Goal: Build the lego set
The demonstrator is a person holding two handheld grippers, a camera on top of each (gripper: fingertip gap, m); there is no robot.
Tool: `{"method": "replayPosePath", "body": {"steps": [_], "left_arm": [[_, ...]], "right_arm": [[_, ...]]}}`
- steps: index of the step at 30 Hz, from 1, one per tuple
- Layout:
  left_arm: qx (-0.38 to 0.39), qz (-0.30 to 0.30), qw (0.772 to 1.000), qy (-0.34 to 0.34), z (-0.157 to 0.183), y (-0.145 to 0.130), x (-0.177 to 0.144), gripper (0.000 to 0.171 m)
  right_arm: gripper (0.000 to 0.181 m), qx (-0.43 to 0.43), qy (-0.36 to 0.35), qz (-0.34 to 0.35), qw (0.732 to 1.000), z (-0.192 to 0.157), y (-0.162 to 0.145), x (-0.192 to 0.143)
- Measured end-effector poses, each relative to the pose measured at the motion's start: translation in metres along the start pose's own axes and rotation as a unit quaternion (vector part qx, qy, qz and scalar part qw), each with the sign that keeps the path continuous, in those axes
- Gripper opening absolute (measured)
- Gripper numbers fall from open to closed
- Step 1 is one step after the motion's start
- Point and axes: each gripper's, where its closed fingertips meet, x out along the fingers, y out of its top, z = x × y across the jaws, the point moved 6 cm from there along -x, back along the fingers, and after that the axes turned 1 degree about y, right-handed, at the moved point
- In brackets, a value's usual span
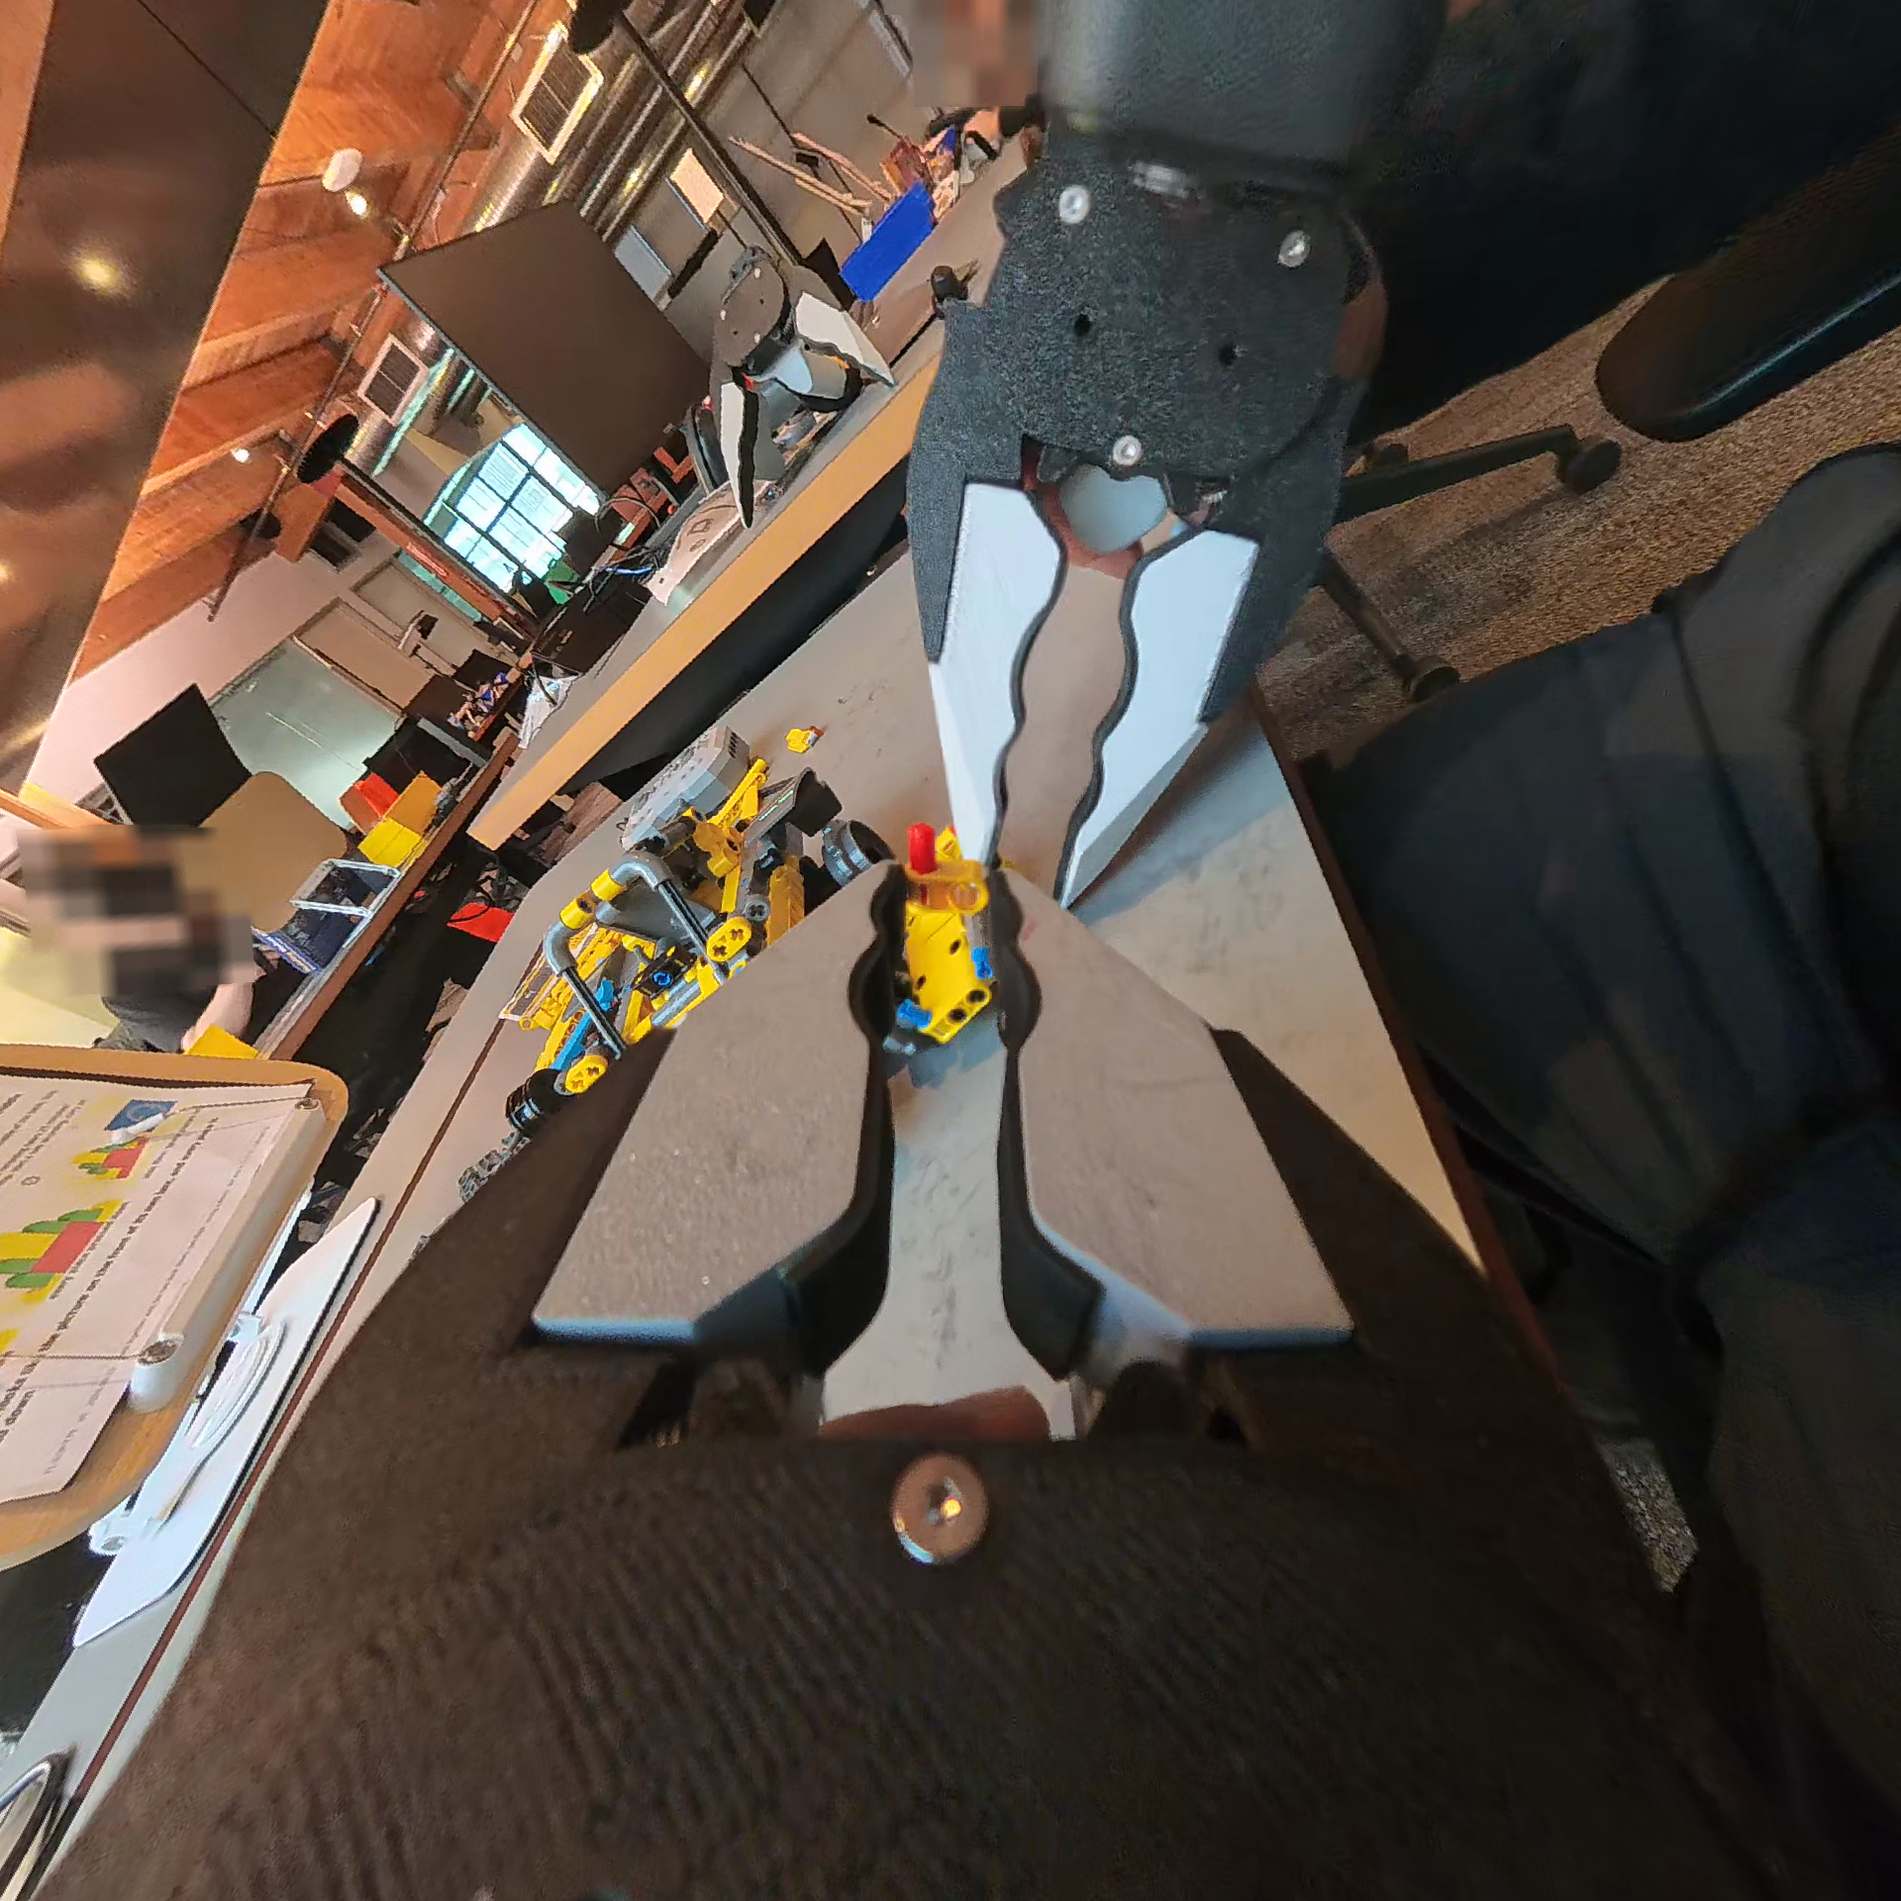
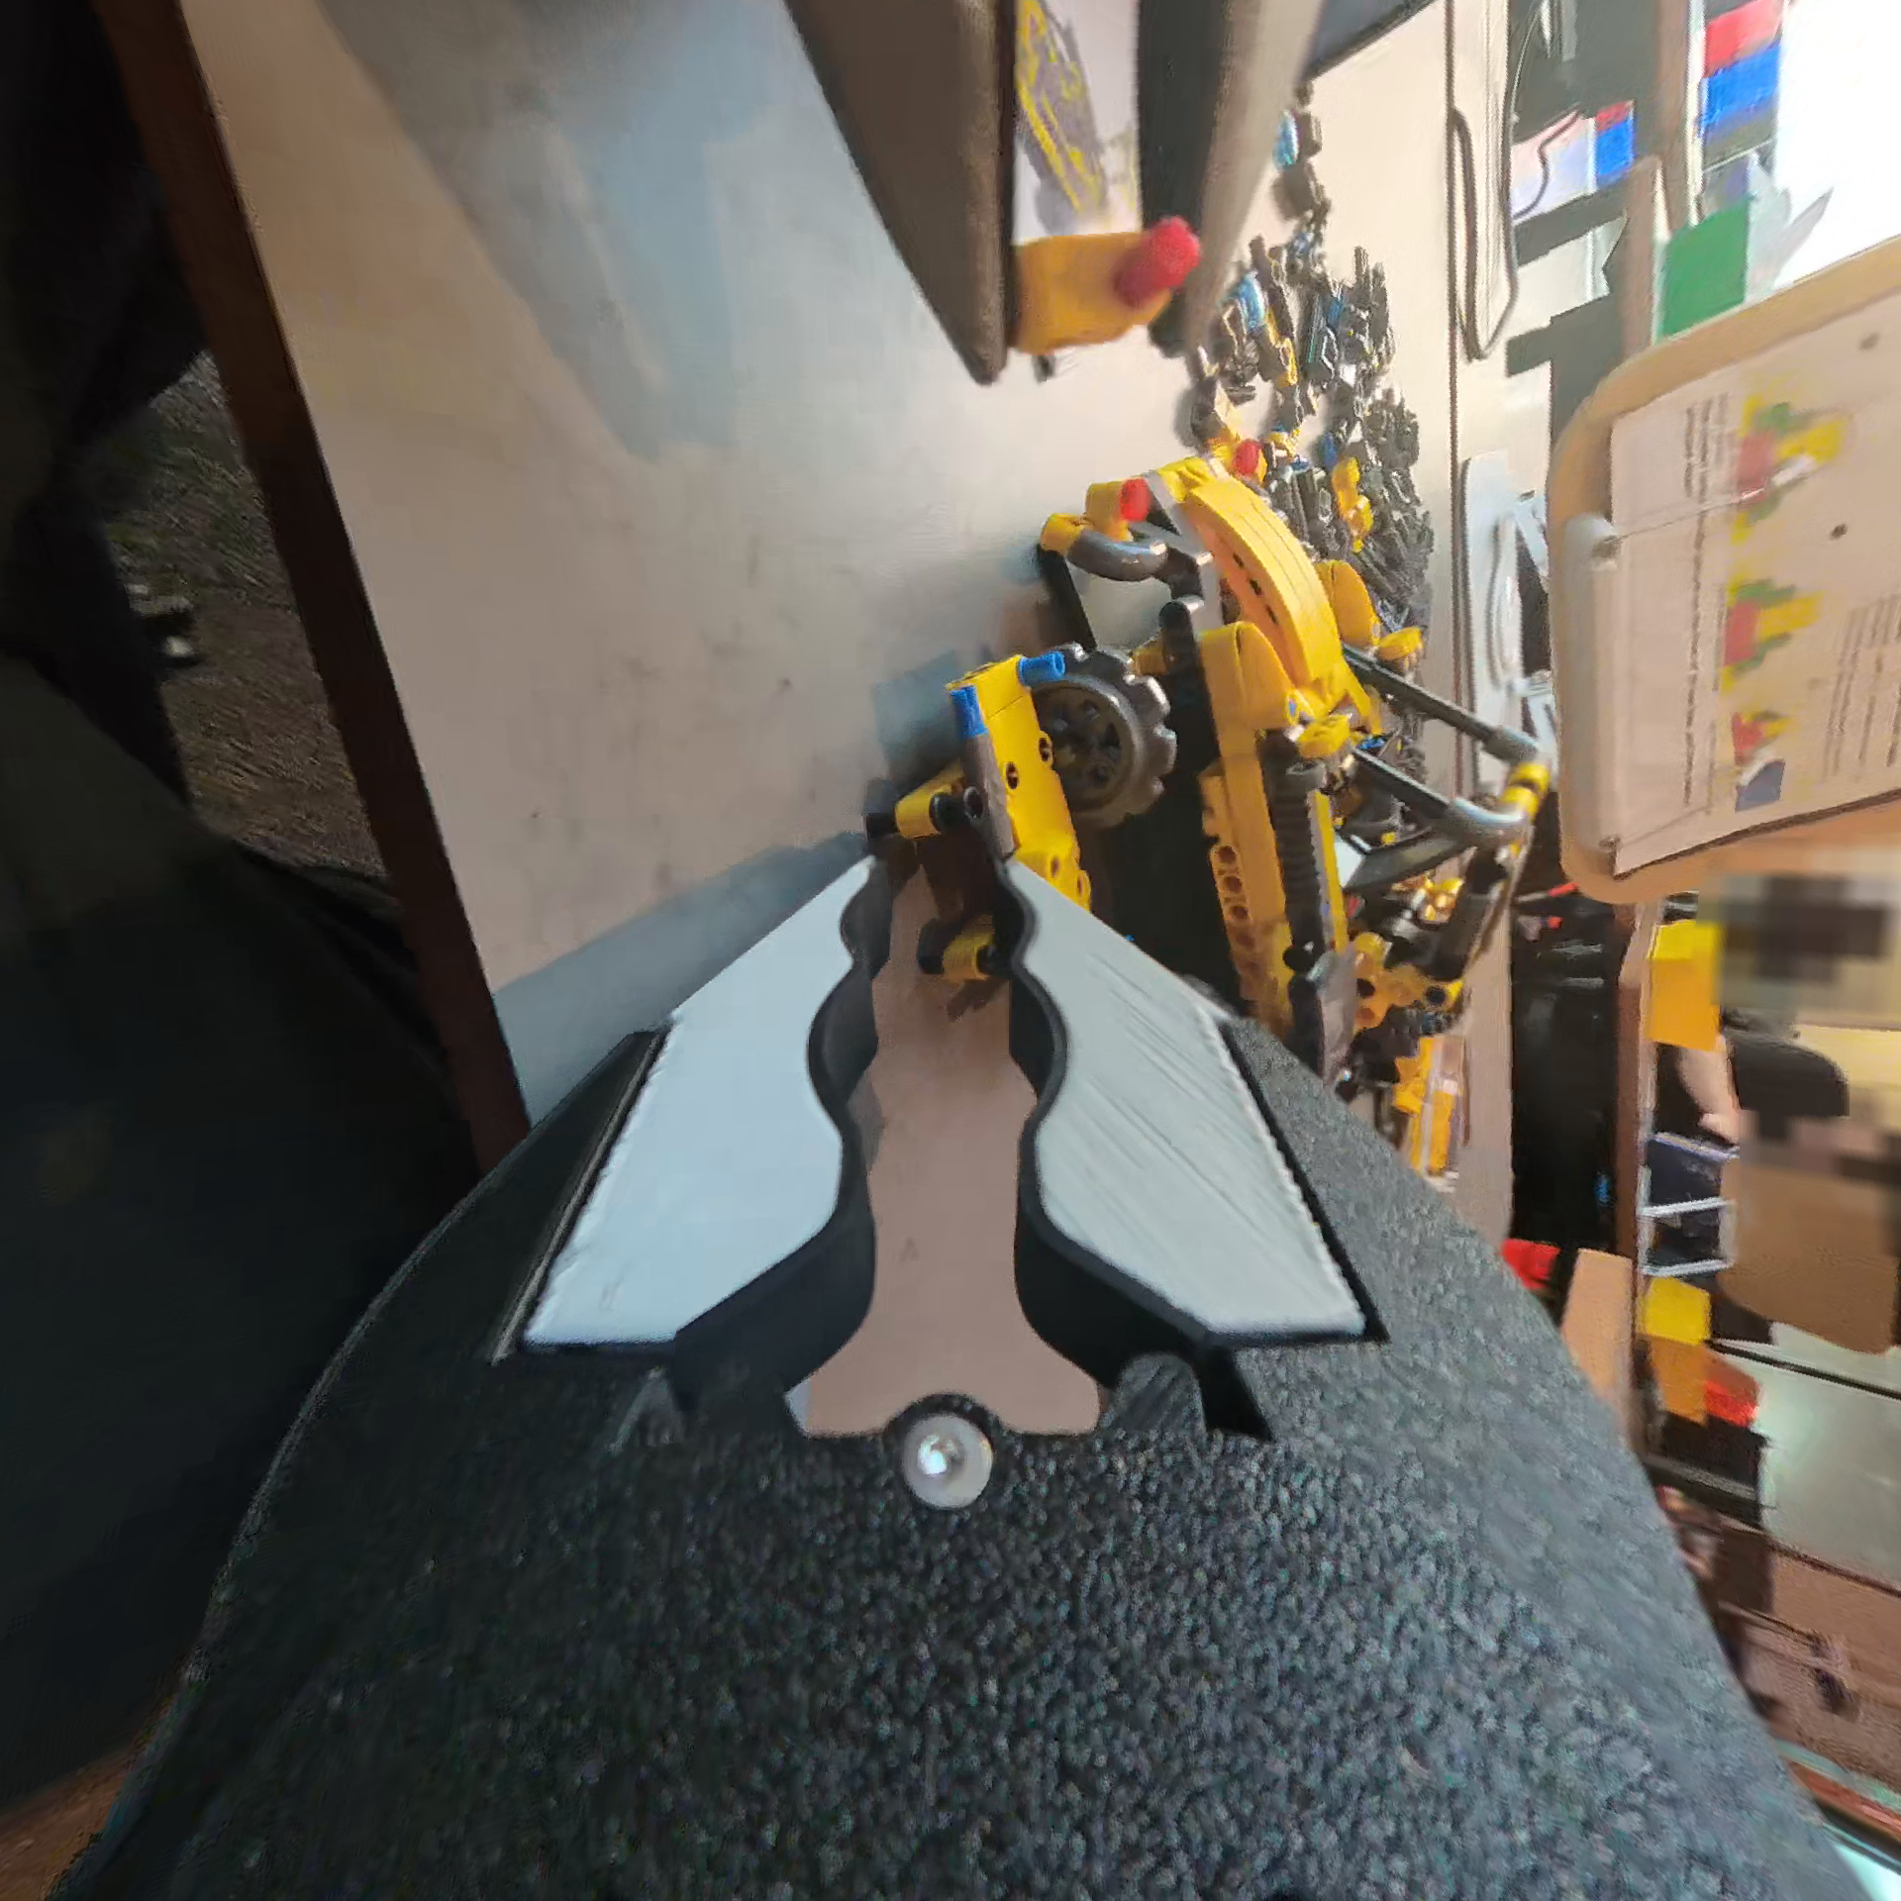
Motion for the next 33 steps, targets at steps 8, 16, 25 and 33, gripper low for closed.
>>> {"method": "replayPosePath", "body": {"steps": [8, 16, 25, 33], "left_arm": [[0.001, -0.005, 1.000, 0.005, -0.002, -0.001, 0.001, 0.012], [-0.034, 0.012, 0.999, 0.015, -0.009, 0.000, -0.002, 0.012], [-0.050, -0.023, 0.996, 0.071, -0.027, -0.013, 0.000, 0.012], [0.002, -0.047, 0.997, 0.065, -0.023, -0.017, 0.012, 0.012]], "right_arm": [[0.023, 0.100, -0.018, 0.073, 0.992, -0.004, -0.001, -0.011], [0.024, 0.192, -0.003, 0.112, 0.975, 0.001, -0.006, -0.015], [0.033, 0.137, -0.041, 0.086, 0.986, 0.006, -0.006, -0.009], [0.038, 0.070, -0.044, 0.091, 0.992, 0.007, -0.002, 0.003]]}}
